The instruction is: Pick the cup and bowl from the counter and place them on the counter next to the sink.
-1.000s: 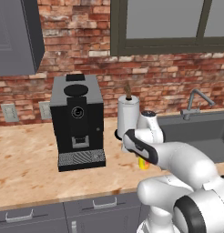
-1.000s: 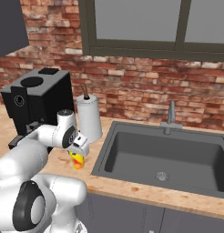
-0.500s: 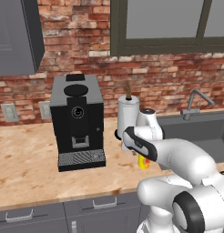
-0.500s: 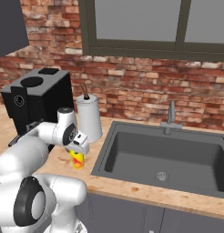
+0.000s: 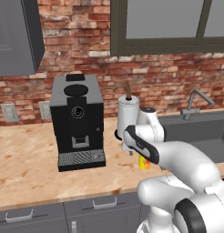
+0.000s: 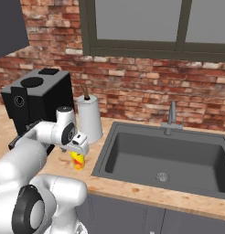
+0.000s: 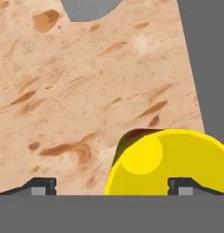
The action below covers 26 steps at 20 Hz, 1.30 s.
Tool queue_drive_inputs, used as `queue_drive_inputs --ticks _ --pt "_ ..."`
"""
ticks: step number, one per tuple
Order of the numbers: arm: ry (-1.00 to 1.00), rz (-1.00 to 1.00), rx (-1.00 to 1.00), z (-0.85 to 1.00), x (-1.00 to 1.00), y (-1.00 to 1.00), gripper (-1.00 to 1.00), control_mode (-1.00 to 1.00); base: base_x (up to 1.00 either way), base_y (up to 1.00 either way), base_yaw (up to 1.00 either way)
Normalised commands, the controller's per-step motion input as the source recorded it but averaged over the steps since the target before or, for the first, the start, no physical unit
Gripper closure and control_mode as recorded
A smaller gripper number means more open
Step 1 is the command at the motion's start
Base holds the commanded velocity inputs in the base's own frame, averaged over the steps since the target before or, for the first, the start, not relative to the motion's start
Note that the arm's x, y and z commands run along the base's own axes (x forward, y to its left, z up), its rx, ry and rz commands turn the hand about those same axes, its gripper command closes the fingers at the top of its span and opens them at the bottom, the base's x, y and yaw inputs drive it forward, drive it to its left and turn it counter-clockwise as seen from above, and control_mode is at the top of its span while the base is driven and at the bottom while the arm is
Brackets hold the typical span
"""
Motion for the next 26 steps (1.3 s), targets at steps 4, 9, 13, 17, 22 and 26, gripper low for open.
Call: queue_drive_inputs --ticks 4,9,13,17,22,26 --pt "0.0 0.0 0.0 0.24 -0.12 0.0 -1.0 -1.0 0.0 0.0 0.0" --pt "0.0 0.0 0.0 0.27 0.0 0.0 -1.0 -1.0 0.0 0.0 0.0" --pt "0.0 0.0 0.0 0.27 0.0 0.0 -1.0 -1.0 0.0 0.0 0.0" --pt "0.0 0.0 0.0 0.36 0.0 0.0 -1.0 -1.0 0.0 0.0 0.0" --pt "0.0 0.0 0.0 0.28 -0.25 0.0 -1.0 -1.0 0.0 0.0 0.0" --pt "0.0 0.0 0.0 0.19 -0.66 0.0 -1.0 -1.0 0.0 0.0 0.0"
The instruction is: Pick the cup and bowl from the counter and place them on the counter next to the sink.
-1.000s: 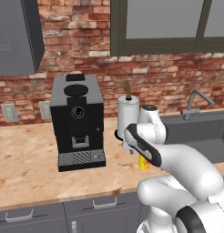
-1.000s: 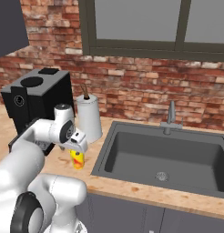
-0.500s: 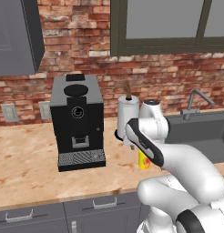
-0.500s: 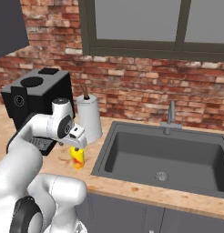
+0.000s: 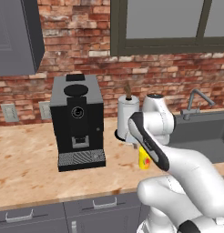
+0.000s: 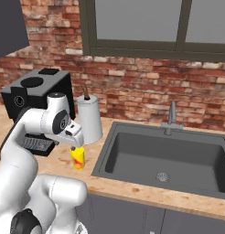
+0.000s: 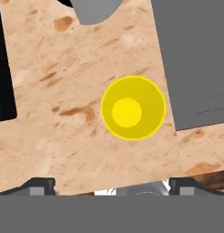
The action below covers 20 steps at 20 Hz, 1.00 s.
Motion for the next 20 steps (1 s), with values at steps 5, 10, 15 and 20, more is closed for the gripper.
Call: queue_drive_inputs --ticks 5,10,15,20 --pt "0.0 0.01 0.0 0.13 -0.75 0.0 -1.0 -1.0 0.0 0.0 0.0" --pt "0.0 0.0 0.0 0.07 -0.51 0.0 -1.0 -1.0 0.0 0.0 0.0" --pt "0.0 0.0 0.0 0.0 -0.02 0.0 -1.0 -1.0 0.0 0.0 0.0" --pt "0.0 0.0 0.0 0.0 0.01 0.0 -1.0 -1.0 0.0 0.0 0.0"
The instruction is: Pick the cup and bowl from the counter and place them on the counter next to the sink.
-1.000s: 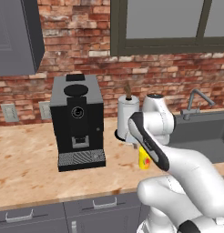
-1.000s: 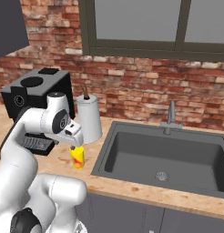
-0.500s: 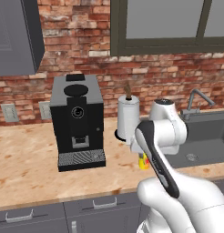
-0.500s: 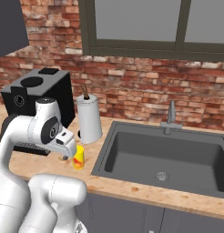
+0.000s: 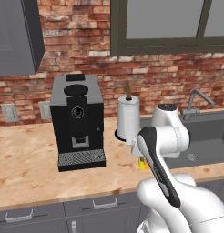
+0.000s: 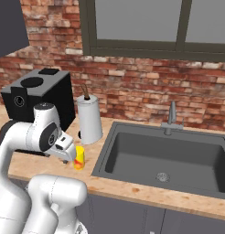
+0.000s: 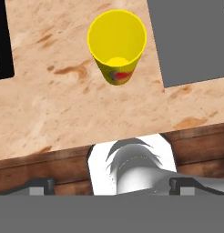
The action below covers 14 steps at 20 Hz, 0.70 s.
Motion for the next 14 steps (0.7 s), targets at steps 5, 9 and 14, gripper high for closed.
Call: queue_drive_inputs --ticks 5,9,14 --pt "0.0 0.01 0.0 0.0 0.0 0.0 -1.0 -1.0 0.0 0.0 0.0" --pt "0.0 0.0 0.0 0.0 0.0 0.0 -1.0 -1.0 0.0 0.0 0.0" --pt "0.0 0.0 0.0 0.0 0.0 0.0 -1.0 -1.0 0.0 0.0 0.0"
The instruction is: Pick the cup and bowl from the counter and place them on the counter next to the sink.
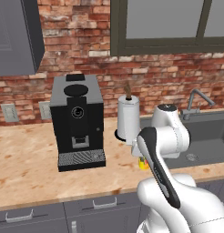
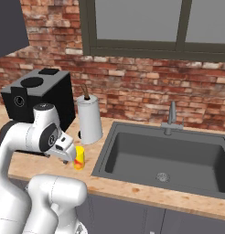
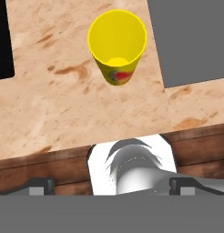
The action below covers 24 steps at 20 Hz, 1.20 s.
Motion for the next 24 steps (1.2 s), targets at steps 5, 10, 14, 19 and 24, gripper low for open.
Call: queue_drive_inputs --ticks 5,10,14,19,24 --pt "0.0 0.0 0.0 0.0 0.0 0.0 -1.0 1.0 0.0 0.0 0.0" --pt "0.0 0.0 0.0 0.0 0.0 0.0 -1.0 1.0 -0.01 0.0 0.0" --pt "0.0 0.0 0.0 0.0 0.0 0.0 -1.0 1.0 -0.43 -0.2 -0.06" --pt "0.0 0.0 0.0 0.0 0.0 0.0 -1.0 1.0 -0.7 -0.46 -0.17" --pt "0.0 0.0 0.0 0.0 0.0 0.0 -1.0 1.0 -0.01 -0.55 -0.26"
